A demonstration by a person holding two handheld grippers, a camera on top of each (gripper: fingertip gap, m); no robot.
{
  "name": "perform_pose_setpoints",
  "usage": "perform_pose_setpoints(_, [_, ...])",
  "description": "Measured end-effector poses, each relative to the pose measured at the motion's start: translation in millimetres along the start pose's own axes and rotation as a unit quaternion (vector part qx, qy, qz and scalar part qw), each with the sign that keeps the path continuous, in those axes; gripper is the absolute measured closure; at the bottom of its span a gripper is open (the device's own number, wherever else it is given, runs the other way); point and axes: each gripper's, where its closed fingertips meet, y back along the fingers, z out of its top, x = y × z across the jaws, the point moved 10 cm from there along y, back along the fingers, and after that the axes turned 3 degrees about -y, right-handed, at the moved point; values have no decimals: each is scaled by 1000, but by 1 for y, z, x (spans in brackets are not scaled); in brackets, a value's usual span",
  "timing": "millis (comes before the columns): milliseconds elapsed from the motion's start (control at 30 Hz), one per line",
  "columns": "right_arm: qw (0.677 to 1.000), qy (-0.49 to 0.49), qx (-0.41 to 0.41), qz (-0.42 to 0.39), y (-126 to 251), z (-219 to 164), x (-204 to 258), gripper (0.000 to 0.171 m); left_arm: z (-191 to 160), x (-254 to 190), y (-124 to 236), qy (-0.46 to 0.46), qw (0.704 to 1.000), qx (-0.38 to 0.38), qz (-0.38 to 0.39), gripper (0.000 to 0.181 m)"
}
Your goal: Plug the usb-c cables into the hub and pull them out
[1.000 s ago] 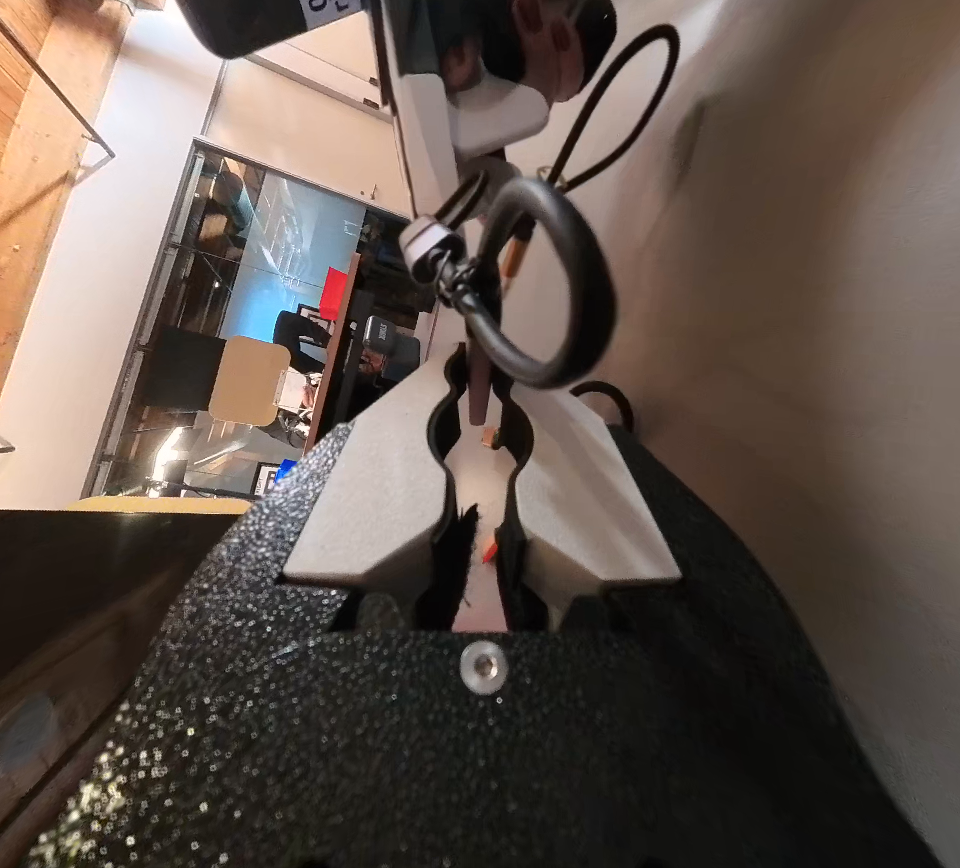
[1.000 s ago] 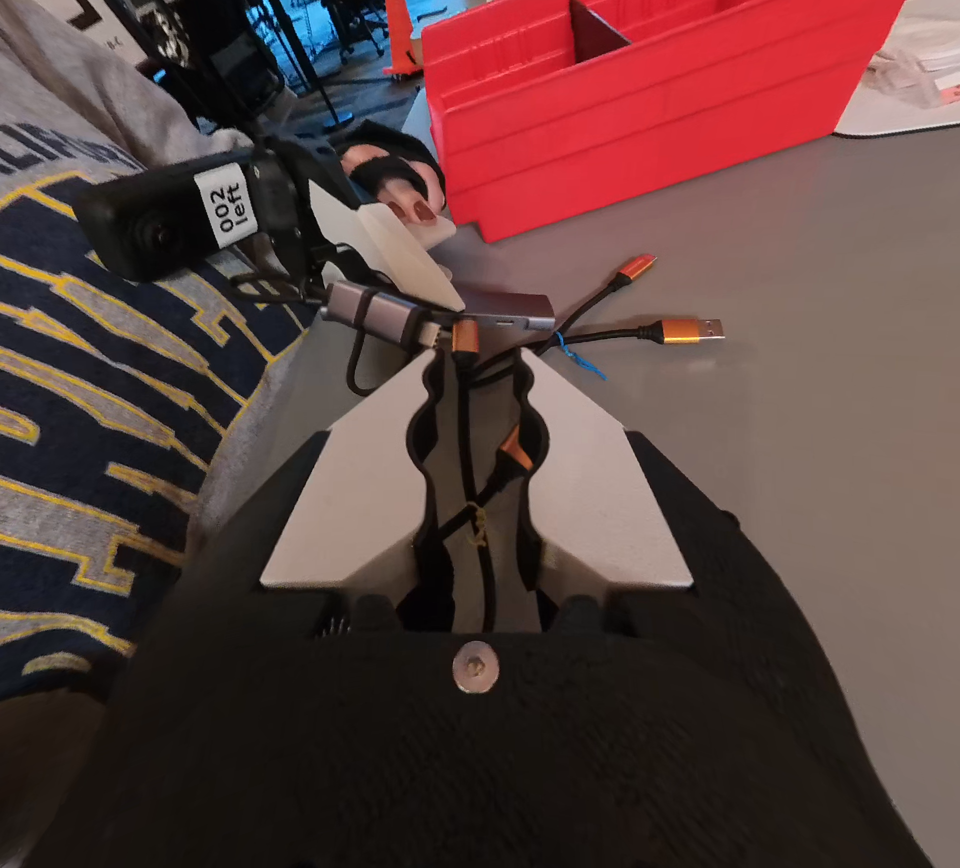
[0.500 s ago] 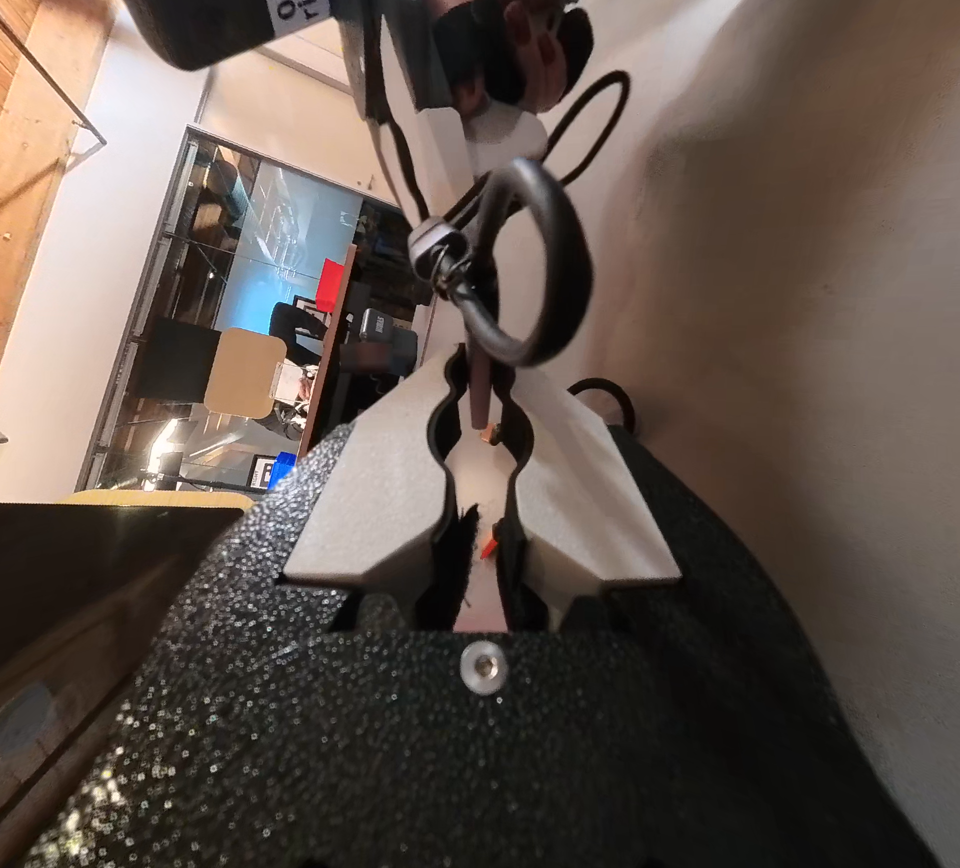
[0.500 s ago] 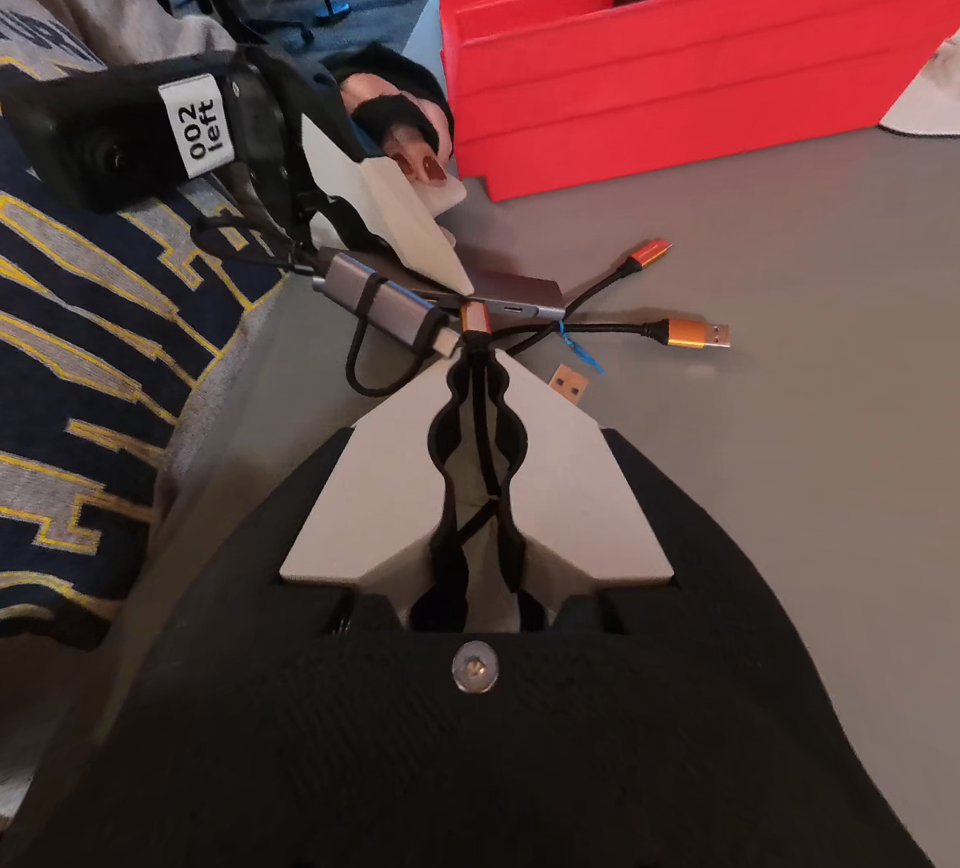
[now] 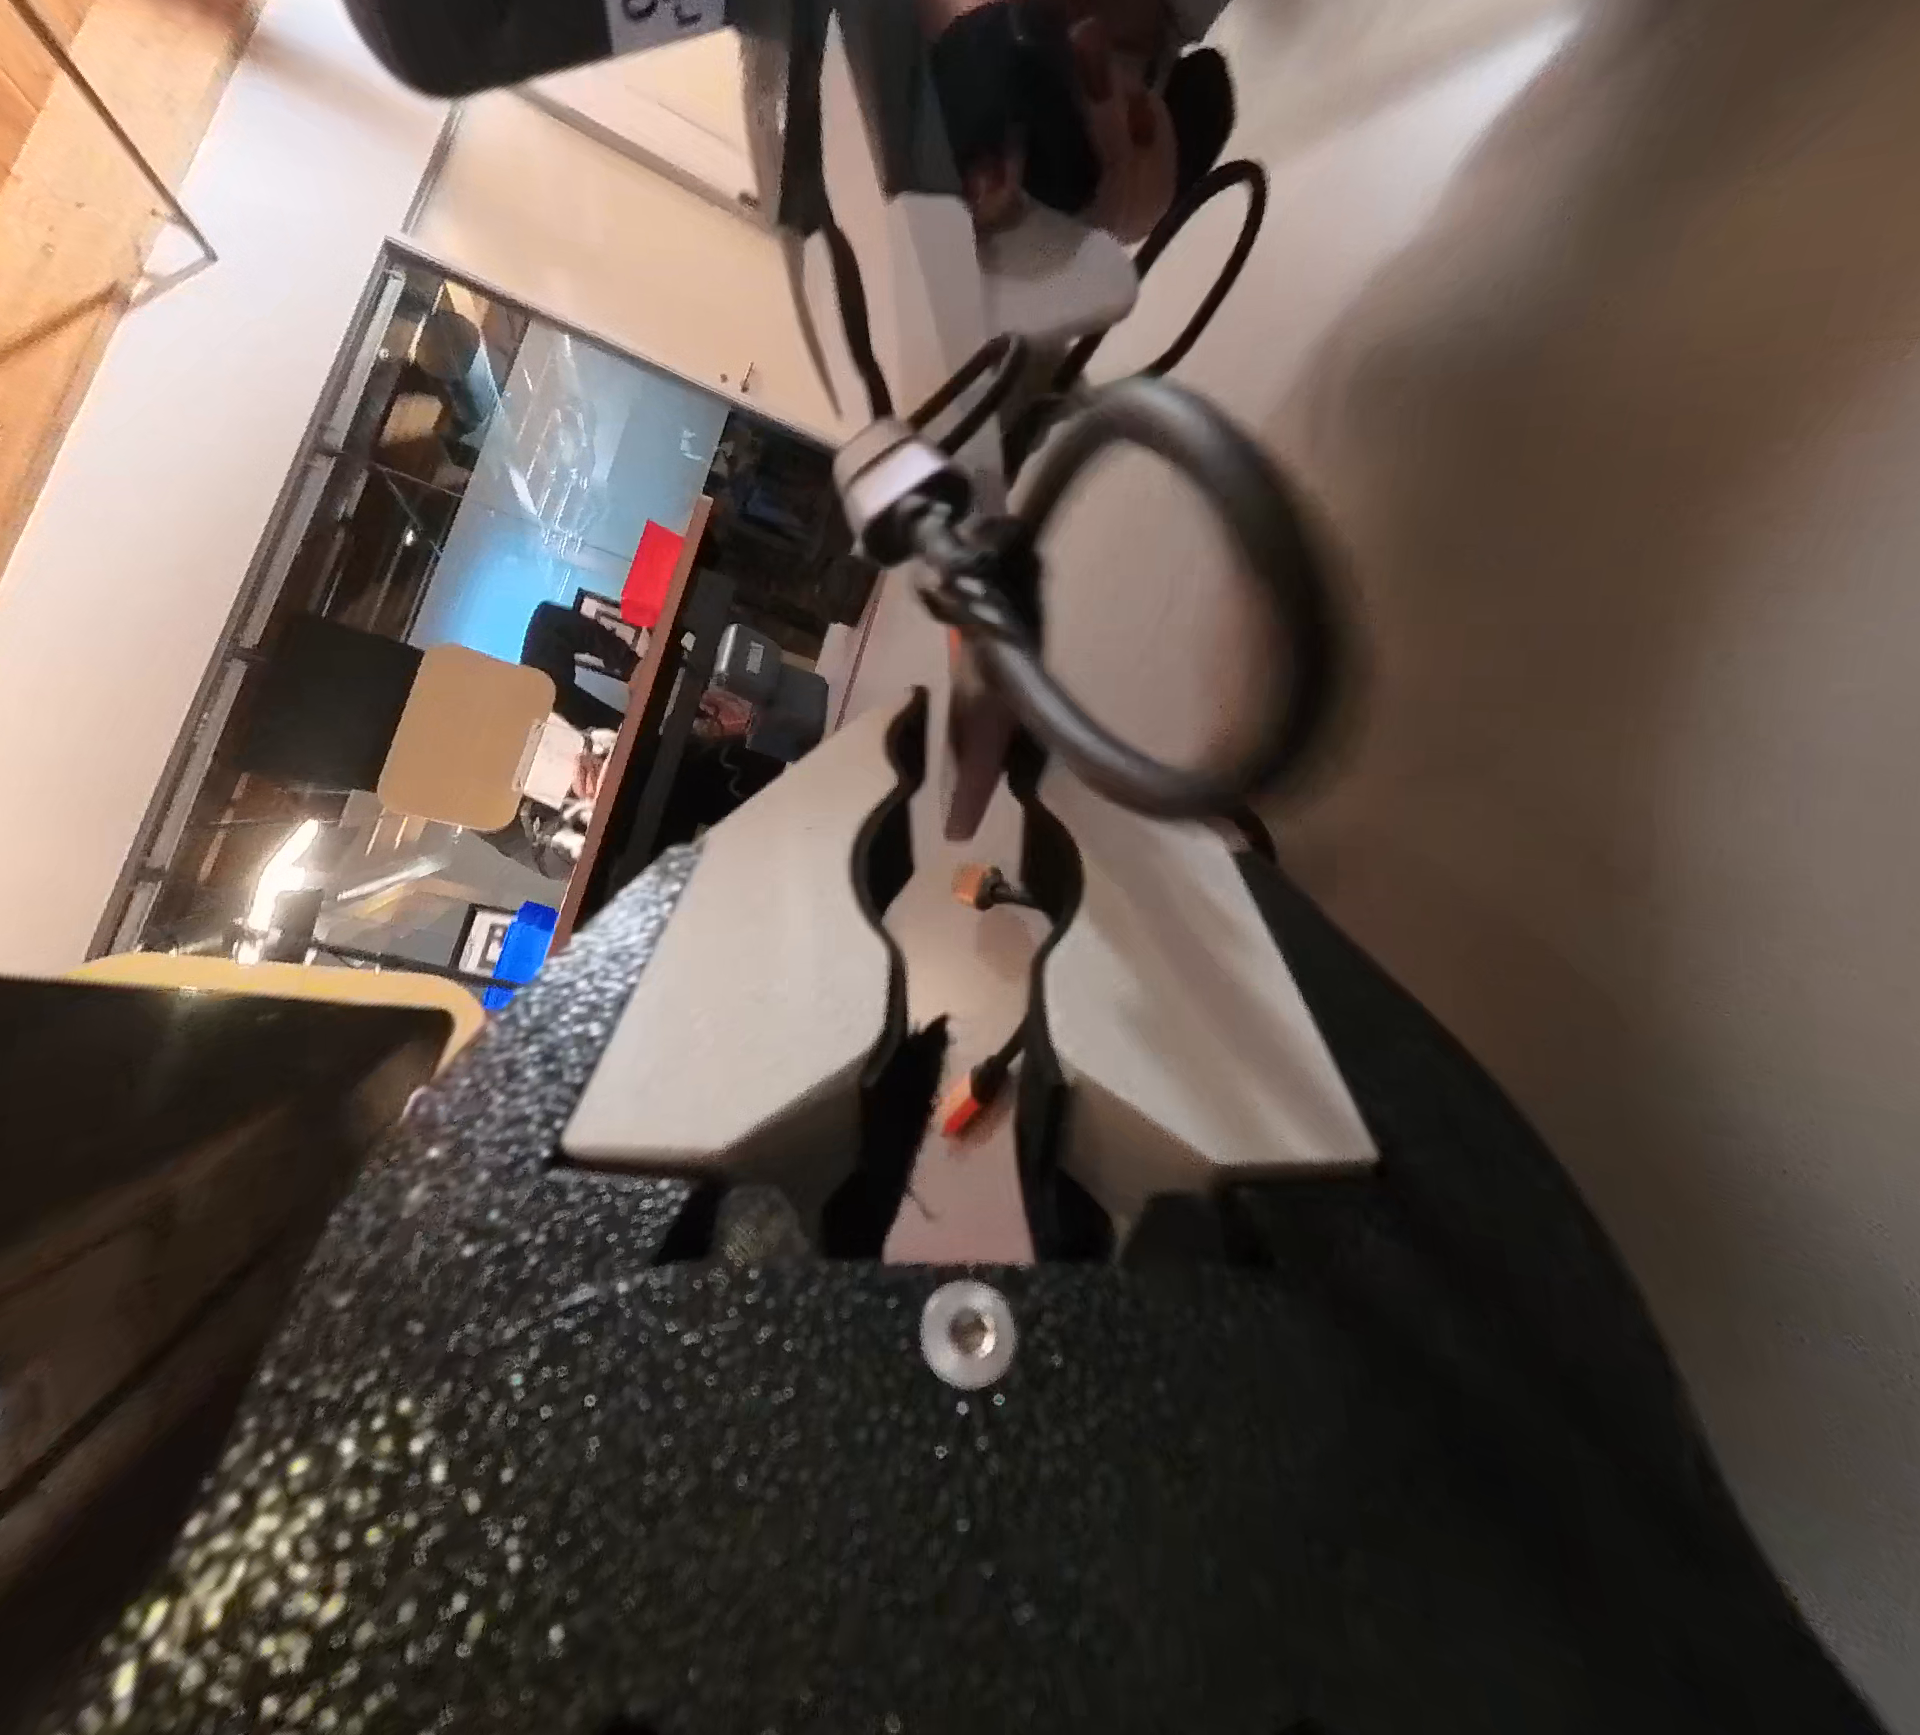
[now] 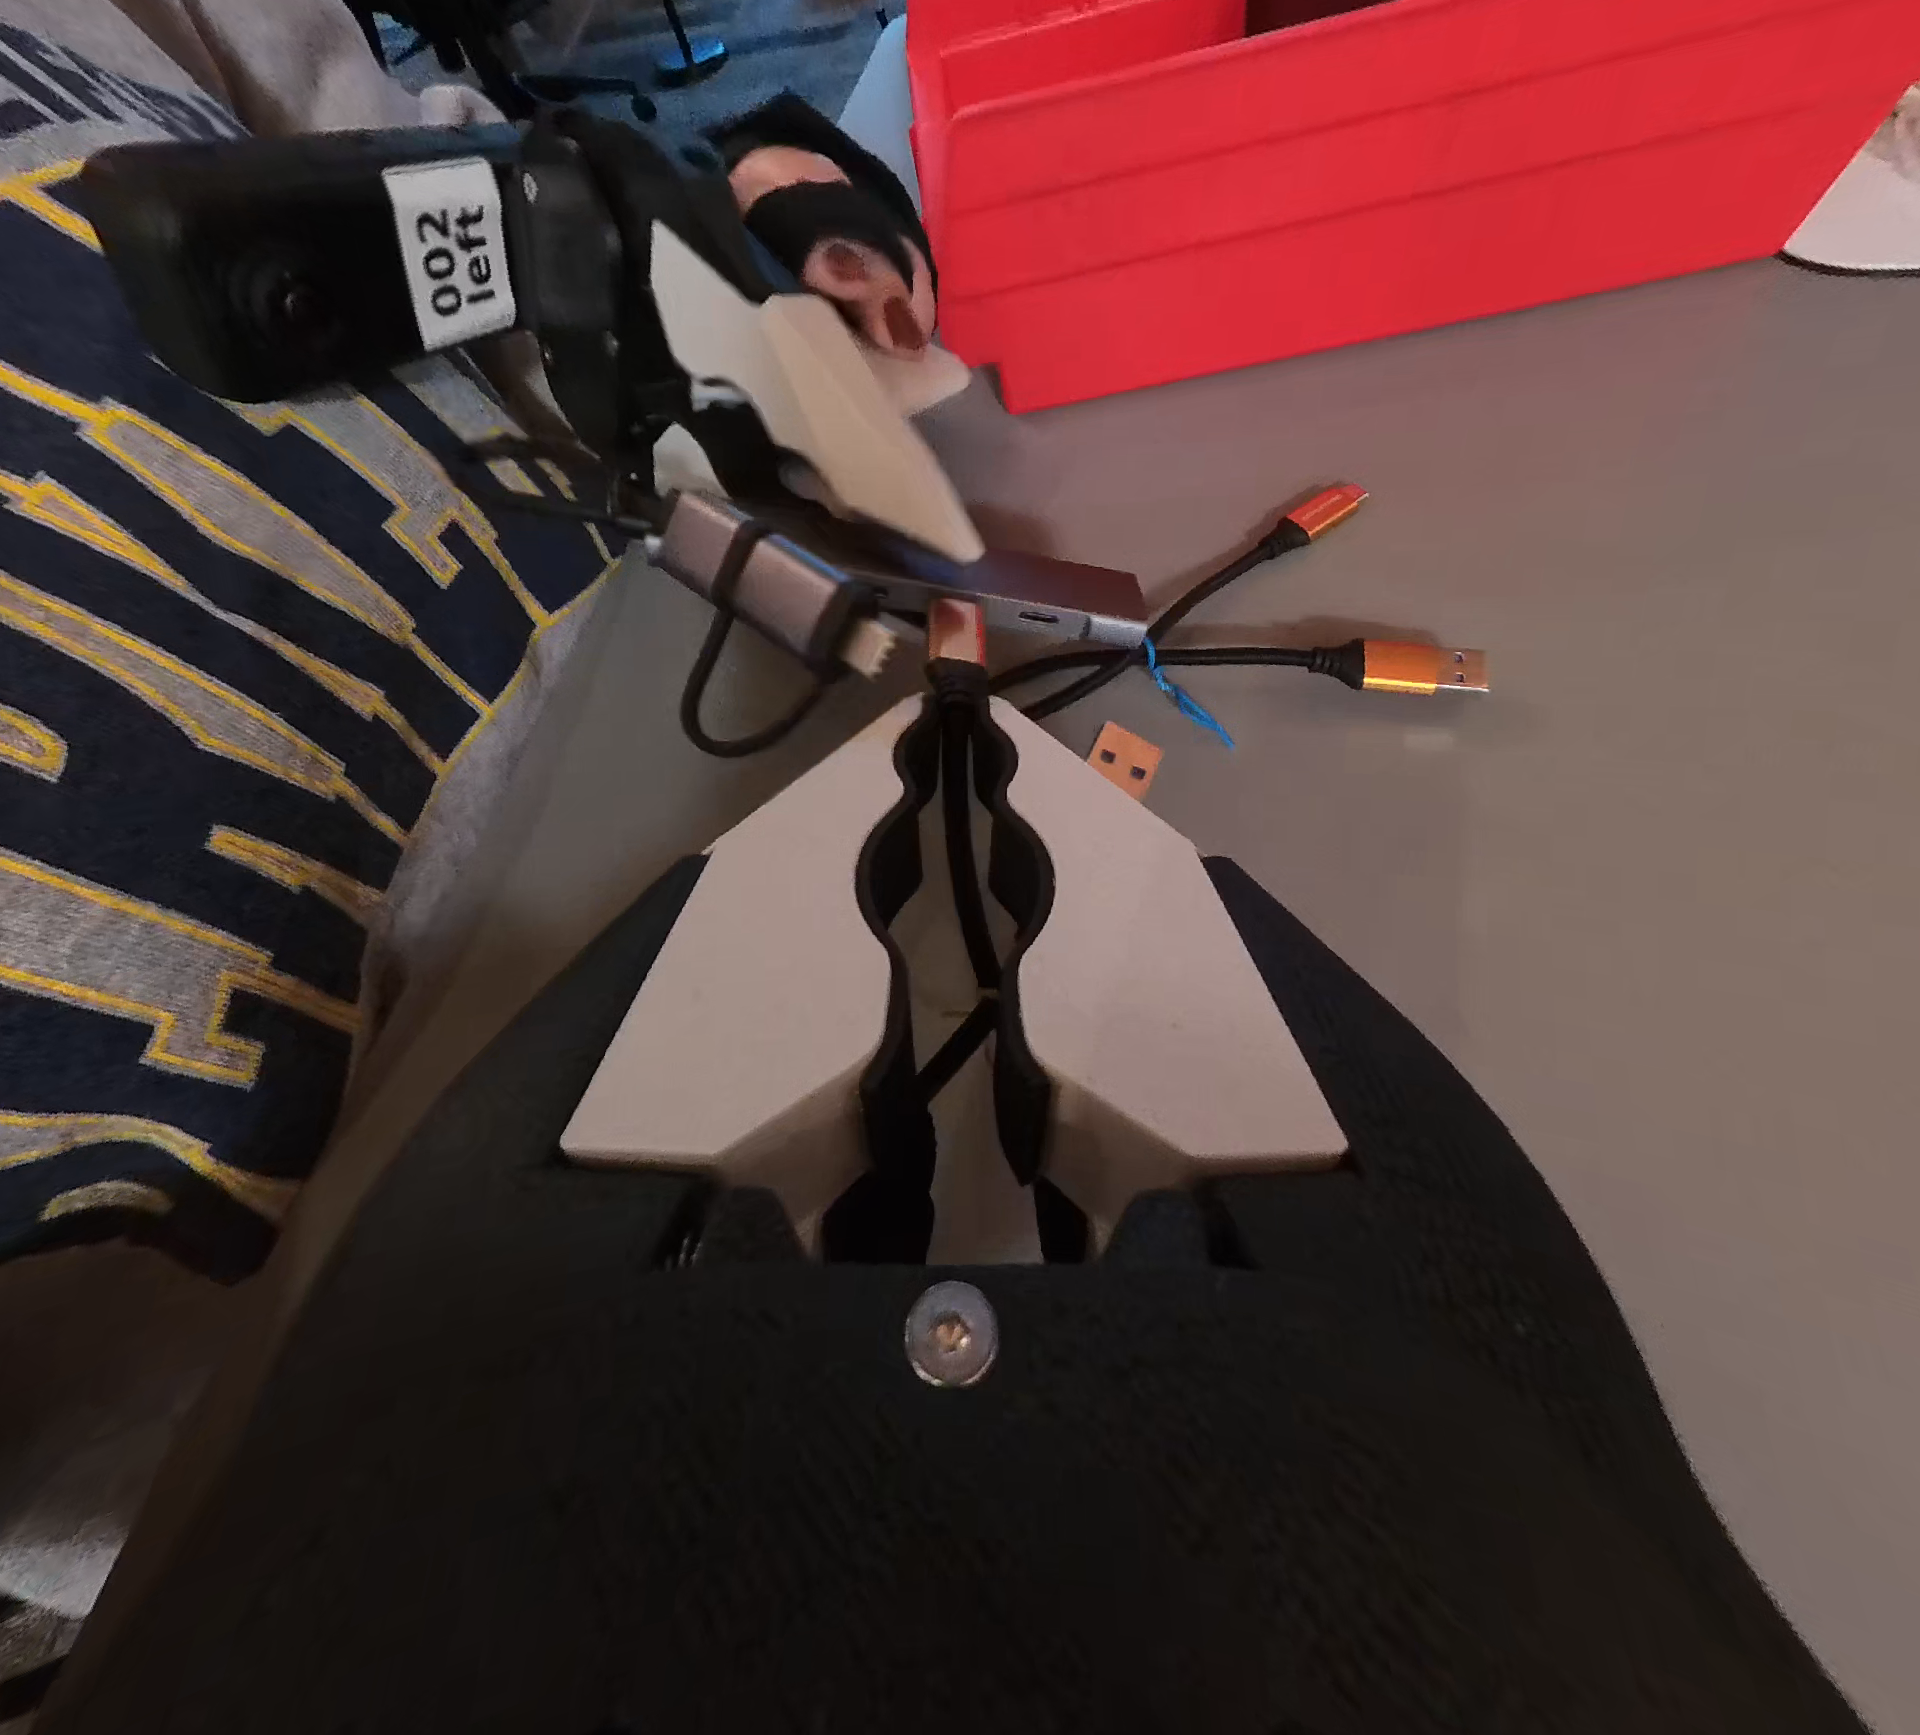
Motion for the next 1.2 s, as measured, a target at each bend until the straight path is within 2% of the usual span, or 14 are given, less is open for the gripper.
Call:
perform_pose_setpoints(33, [1000, 0, -3, 0, 0, -1, 1, 166, -1, 0, -1, 2, 1000, 9, -1, 162])
perform_pose_setpoints(200, [1000, -1, -7, 3, -1, -4, 2, 167, -2, -2, 0, -9, 1000, 11, -7, 172])
perform_pose_setpoints(433, [1000, -1, -18, -8, -1, -5, 4, 167, -5, -3, 3, -5, 999, 32, -5, 175])
perform_pose_setpoints(500, [1000, 6, -6, -15, -5, -4, 6, 167, -6, -5, -1, -11, 998, 52, -24, 171])
perform_pose_setpoints(833, [992, 19, 62, -107, -19, -4, 11, 167, -10, -15, -8, -42, 992, 108, -47, 175])
perform_pose_setpoints(967, [992, 16, 43, -118, -17, -3, 10, 167, -8, -14, -10, -35, 993, 109, -39, 176])
perform_pose_setpoints(1200, [990, 9, 60, -127, -26, -15, 6, 167, -10, -21, -10, -71, 989, 119, -53, 176])
